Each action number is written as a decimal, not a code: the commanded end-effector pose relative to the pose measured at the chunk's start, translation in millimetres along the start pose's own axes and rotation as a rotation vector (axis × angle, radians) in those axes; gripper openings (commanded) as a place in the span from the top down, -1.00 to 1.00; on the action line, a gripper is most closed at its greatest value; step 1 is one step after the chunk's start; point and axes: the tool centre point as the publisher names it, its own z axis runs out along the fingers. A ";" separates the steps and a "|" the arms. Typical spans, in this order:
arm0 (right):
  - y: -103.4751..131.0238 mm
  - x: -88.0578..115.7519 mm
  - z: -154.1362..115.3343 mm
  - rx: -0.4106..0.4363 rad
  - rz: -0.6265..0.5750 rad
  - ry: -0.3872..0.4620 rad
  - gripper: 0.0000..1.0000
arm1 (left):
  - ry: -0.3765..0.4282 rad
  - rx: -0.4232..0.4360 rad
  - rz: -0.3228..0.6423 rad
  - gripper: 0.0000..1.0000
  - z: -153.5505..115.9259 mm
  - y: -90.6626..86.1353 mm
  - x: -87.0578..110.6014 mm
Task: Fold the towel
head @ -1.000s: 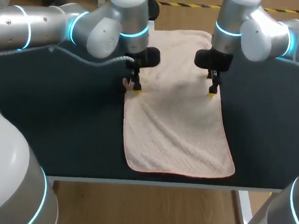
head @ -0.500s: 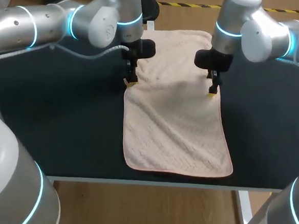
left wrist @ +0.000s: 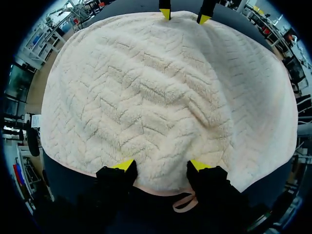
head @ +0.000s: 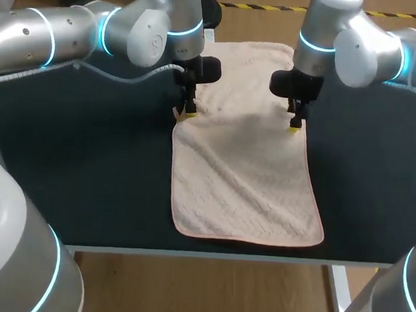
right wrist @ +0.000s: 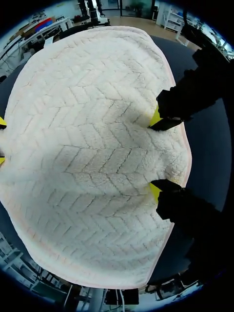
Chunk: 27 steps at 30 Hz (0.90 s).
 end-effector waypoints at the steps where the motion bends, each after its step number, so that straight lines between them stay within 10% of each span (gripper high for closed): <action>1: -1.0 0.9 5.5 0.002 0.000 -0.006 1.00 | 0.000 0.004 0.002 1.00 1.9 1.1 0.8; 16: 2.3 -1.0 -36.8 0.035 -0.030 -0.070 1.00 | -0.037 0.031 -0.006 1.00 -34.4 5.5 5.9; 27: -4.6 -9.5 -94.5 -0.030 0.021 -0.172 1.00 | -0.090 0.039 -0.029 1.00 -57.2 12.0 -27.0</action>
